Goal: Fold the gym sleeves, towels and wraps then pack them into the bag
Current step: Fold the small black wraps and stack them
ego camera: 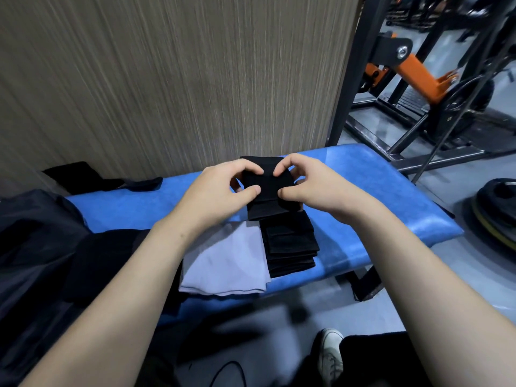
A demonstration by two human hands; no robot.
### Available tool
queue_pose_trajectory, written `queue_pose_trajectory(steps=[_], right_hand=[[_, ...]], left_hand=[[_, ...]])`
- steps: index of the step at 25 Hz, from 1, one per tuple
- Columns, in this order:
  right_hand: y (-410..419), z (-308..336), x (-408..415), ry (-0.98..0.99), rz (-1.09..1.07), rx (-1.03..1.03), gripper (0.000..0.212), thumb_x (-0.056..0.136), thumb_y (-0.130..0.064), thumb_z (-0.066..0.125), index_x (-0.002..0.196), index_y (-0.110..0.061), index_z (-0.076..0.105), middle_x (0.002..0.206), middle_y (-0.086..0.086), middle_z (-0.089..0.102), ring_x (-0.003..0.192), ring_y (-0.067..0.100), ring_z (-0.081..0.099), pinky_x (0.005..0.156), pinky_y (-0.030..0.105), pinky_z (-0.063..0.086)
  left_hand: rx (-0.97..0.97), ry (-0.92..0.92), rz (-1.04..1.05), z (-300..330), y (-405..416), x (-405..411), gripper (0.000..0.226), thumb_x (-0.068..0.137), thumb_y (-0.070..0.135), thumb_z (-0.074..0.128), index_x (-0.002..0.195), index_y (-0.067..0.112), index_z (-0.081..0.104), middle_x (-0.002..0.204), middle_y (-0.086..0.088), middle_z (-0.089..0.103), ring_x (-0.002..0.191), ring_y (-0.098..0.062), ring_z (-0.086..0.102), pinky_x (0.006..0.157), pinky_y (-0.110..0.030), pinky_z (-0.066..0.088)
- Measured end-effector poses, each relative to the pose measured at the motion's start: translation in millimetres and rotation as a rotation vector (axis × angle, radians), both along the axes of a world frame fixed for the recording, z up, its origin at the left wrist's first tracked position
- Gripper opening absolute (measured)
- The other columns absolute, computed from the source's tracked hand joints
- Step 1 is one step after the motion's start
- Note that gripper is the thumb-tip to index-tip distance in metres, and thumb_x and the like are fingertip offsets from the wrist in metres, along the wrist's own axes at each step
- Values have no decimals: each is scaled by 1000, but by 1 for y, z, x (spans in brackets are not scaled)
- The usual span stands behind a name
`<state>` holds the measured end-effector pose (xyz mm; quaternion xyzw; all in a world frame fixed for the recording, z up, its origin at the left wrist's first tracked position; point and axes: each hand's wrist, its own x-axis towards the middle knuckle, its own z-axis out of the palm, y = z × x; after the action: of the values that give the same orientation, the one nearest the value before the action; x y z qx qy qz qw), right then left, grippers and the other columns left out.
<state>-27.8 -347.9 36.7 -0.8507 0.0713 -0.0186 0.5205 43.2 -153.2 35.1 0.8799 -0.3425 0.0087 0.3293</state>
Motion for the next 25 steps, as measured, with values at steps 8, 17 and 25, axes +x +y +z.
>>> queue_pose_trajectory(steps=[8,17,25], right_hand=[[-26,-7,-27,204,81,-82,28,84,1,66,107,-12,57,89,16,56,55,17,54,58,35,47],[-32,-16,-23,261,206,-501,35,87,-31,71,116,-34,53,88,-3,50,74,8,50,75,27,42],[-24,-28,-18,60,295,-529,38,84,-27,76,118,-30,60,124,-1,43,121,21,37,104,31,33]], left_hand=[[175,105,-72,-14,-26,-12,23,87,41,68,110,43,68,82,10,60,84,-9,59,75,-26,45],[328,47,-120,-29,-29,-7,26,87,48,66,114,47,64,93,9,51,99,-13,46,90,-31,39],[354,66,-94,-37,-27,1,39,88,53,63,126,43,57,121,12,54,124,-12,48,108,-40,34]])
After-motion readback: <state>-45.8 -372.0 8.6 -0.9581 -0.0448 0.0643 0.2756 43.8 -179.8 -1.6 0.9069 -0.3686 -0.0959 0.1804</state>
